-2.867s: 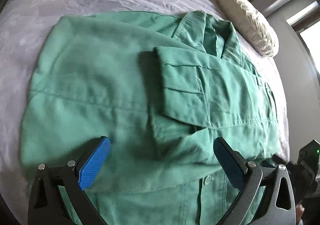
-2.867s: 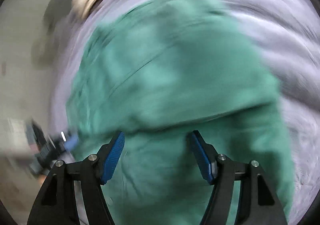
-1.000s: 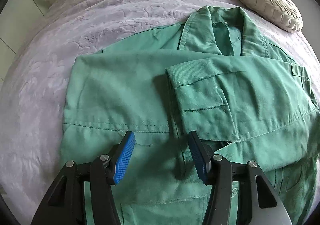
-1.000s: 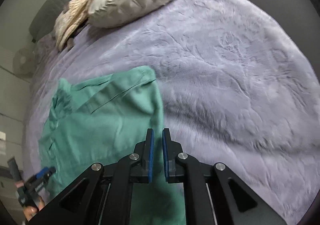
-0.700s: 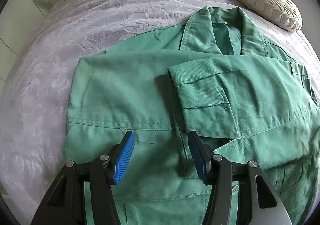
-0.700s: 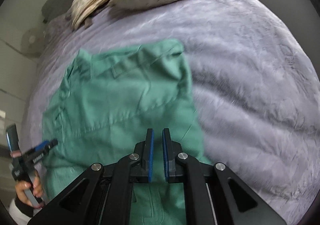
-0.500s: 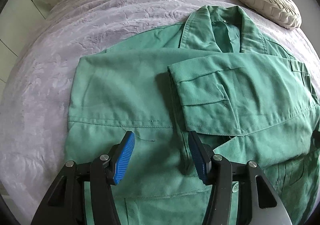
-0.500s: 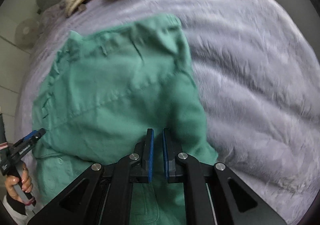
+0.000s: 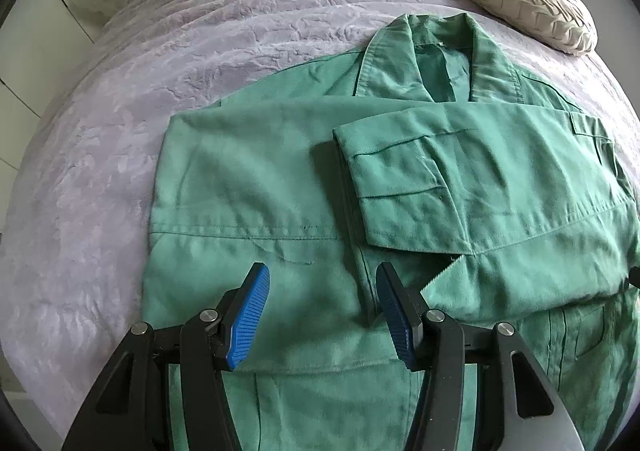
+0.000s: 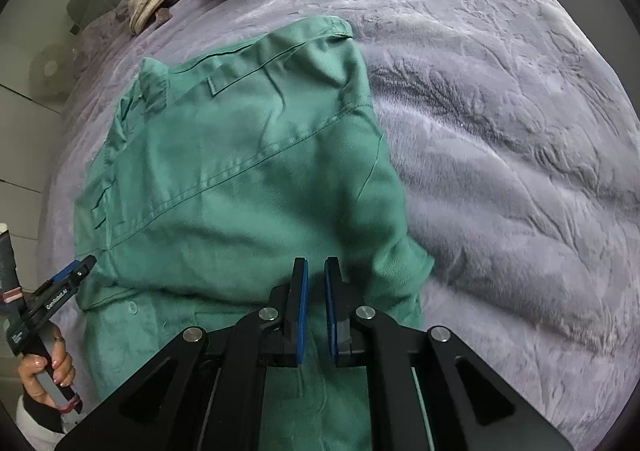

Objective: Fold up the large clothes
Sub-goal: 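Lay the sleeve flat and open the right tool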

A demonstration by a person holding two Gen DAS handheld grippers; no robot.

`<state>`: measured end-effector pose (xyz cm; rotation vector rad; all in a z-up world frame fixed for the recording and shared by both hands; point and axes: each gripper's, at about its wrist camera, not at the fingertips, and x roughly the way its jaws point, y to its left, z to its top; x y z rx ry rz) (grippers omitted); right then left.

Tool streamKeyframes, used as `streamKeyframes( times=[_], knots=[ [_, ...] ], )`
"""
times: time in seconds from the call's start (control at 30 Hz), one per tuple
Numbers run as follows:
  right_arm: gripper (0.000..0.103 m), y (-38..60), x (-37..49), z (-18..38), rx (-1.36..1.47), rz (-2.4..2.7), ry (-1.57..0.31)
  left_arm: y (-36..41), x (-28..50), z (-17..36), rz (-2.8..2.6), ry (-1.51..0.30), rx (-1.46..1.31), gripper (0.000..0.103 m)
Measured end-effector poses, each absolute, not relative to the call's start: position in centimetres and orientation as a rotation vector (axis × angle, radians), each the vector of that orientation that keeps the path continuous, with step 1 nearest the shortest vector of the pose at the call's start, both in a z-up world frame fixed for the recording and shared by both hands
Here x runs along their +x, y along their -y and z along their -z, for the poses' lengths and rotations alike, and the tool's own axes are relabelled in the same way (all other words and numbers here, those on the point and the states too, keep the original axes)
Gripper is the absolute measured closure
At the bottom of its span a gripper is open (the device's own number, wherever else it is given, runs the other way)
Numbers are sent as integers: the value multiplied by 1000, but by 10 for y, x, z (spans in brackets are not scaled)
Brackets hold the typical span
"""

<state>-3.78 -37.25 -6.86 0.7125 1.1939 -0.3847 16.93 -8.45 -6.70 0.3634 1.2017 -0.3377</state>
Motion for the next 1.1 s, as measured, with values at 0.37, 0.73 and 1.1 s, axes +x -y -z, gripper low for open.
streamKeyframes(
  times=[0.37,0.73,1.1],
  knots=[
    [94,345,-42,51,723,346,-1201,68,147,56,319,-1252,368,0],
    [75,324,-55,36,752,301,-1228,60,118,29,309,-1265,395,0],
    [13,313,-73,10,770,176,-1189,58,85,-3,251,-1248,425,0]
  ],
)
